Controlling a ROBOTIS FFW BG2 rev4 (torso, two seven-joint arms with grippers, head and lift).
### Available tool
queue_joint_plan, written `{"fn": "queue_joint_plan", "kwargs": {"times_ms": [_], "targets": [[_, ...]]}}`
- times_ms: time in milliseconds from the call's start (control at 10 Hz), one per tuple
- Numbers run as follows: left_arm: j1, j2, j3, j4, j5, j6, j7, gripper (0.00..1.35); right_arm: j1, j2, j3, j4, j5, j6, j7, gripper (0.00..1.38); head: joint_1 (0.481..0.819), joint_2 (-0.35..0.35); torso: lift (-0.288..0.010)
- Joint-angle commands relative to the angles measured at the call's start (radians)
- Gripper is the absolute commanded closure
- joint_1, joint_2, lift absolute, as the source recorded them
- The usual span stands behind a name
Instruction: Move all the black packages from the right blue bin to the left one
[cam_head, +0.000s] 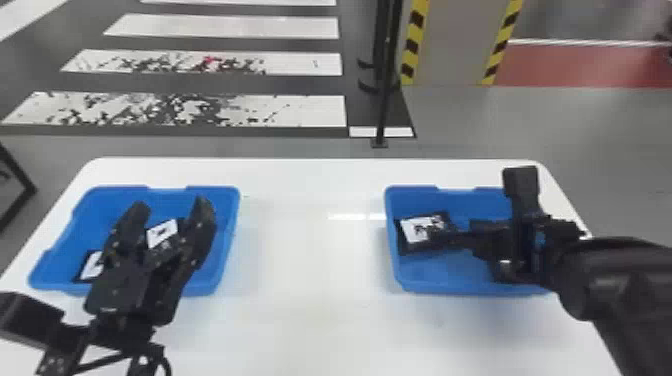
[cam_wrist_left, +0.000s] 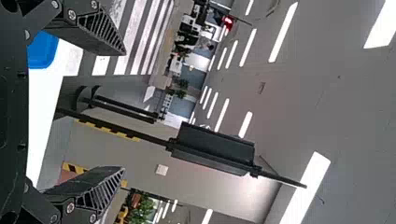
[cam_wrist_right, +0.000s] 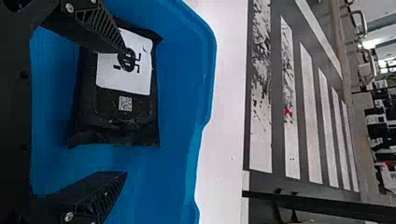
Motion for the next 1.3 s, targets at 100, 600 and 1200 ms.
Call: {"fn": "queue_joint_plan", "kwargs": {"times_ms": [100, 600, 1200], "targets": [[0.001, 0.0, 0.003, 0.0, -0.004, 0.012, -0.002, 0.17, -0.056, -0.003, 0.062, 0.098, -0.001, -0.05, 0.001, 0.11, 0.695, 0.0, -0.14], [0.018, -0.008, 0.029, 0.0, -0.004, 0.002, -0.003, 0.17, -0.098, -0.008, 0.128, 0.203, -0.113, -0.104, 0.047, 0.9, 0.695, 0.043, -0.14], [0.025, -0.011, 0.027, 0.0, 0.002, -0.022, -0.003, 0.17, 0.199, 0.015, -0.177, -0.214, -0.153, -0.097, 0.053, 1.13, 0.695, 0.02, -0.14]]}}
